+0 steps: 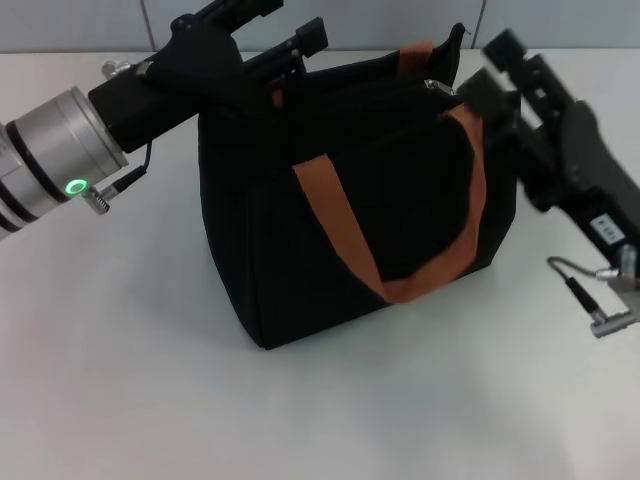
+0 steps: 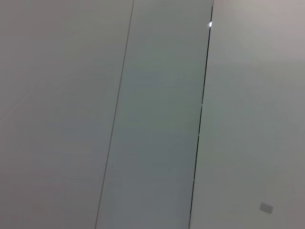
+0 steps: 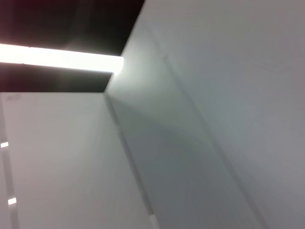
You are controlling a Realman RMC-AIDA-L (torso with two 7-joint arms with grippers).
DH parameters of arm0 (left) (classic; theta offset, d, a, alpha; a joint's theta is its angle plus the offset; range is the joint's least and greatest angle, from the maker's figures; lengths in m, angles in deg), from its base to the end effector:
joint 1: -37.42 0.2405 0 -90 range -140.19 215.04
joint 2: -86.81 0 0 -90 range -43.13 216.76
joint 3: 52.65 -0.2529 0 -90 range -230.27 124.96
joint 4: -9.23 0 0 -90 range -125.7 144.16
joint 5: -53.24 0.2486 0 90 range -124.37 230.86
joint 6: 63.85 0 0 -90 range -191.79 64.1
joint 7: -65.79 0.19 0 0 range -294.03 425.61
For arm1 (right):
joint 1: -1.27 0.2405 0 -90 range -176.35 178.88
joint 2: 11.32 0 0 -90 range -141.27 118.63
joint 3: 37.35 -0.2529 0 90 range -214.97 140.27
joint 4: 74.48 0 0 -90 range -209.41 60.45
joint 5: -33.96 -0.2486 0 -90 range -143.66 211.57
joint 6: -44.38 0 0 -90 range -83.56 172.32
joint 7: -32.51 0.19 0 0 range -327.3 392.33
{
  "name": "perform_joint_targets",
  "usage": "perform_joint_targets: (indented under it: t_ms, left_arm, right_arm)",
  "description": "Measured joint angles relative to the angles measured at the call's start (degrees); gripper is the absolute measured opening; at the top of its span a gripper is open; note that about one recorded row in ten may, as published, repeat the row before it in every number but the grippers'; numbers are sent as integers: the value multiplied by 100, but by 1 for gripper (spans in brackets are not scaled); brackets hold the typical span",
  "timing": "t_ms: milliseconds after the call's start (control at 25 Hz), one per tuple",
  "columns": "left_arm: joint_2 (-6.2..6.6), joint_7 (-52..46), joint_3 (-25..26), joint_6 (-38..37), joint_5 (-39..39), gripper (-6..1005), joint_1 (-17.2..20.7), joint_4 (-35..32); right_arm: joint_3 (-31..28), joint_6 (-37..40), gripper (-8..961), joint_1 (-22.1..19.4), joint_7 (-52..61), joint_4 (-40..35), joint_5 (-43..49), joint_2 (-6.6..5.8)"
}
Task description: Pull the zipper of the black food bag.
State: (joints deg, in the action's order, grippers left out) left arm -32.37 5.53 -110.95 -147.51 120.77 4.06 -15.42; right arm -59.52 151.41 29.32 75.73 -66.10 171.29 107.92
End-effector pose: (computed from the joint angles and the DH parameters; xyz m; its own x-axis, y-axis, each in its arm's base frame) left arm -0.1851 0.4130 -0.0355 0.5362 0.0228 0.8438 0.4318 -0.8664 -0.2510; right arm 0.2008 0.3047 -0.0557 0.1462 0.0075 -0.9892 -0.4971 -0.8640 -0.0800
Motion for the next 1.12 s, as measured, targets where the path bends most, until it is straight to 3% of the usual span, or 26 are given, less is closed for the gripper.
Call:
perform_joint_targets:
  t_ms: [160,280,440,480,560,720,760,800,840,880,960,1040,1120]
  left_arm:
    - [44,-42,-264,-319,53,764,78,-89]
    - [138,-37,-627,-1101,218,764,395,-603]
    - [110,-53,-358,-2184,292,764,839,-1209]
    - [86,-65,-145,-2809,255,764,983,-1341]
    - [86,-82,-103,-3043,249,763,1042,-1381]
    - [90,-102,-126,-3088,341,763,1092,-1374]
    - [99,57,-138,-3056,1050,763,1137,-1262]
    - [99,57,-138,-3056,1050,763,1137,-1262]
    - [110,306,-114,-3026,1660,763,1200,-1228]
    - [110,306,-114,-3026,1660,763,1200,-1228]
    - [90,743,-79,-2832,2460,763,1374,-1148]
    - [75,885,-76,-2681,2624,763,1466,-1113]
    - [68,979,-74,-2522,2682,763,1540,-1064]
  right_arm:
    - [30,390,768,38,-392,-160,225,10]
    - [25,440,768,-39,-683,-210,238,3]
    - [-22,498,768,-144,-708,-427,219,-9]
    - [-23,530,768,-155,-708,-465,216,-5]
    - [-2,577,768,-156,-708,-515,223,-6]
    - [49,642,768,-122,-708,-706,310,-10]
    - [165,674,768,-98,-708,-927,369,-10]
    - [165,674,768,-98,-708,-927,369,-10]
    - [455,687,768,-46,-723,-1186,398,-10]
    - [455,687,768,-46,-723,-1186,398,-10]
    - [897,727,768,18,-804,-1435,403,-9]
    - [1693,807,768,65,-1009,-1728,405,-8]
    - [1928,816,768,70,-1083,-1791,406,-7]
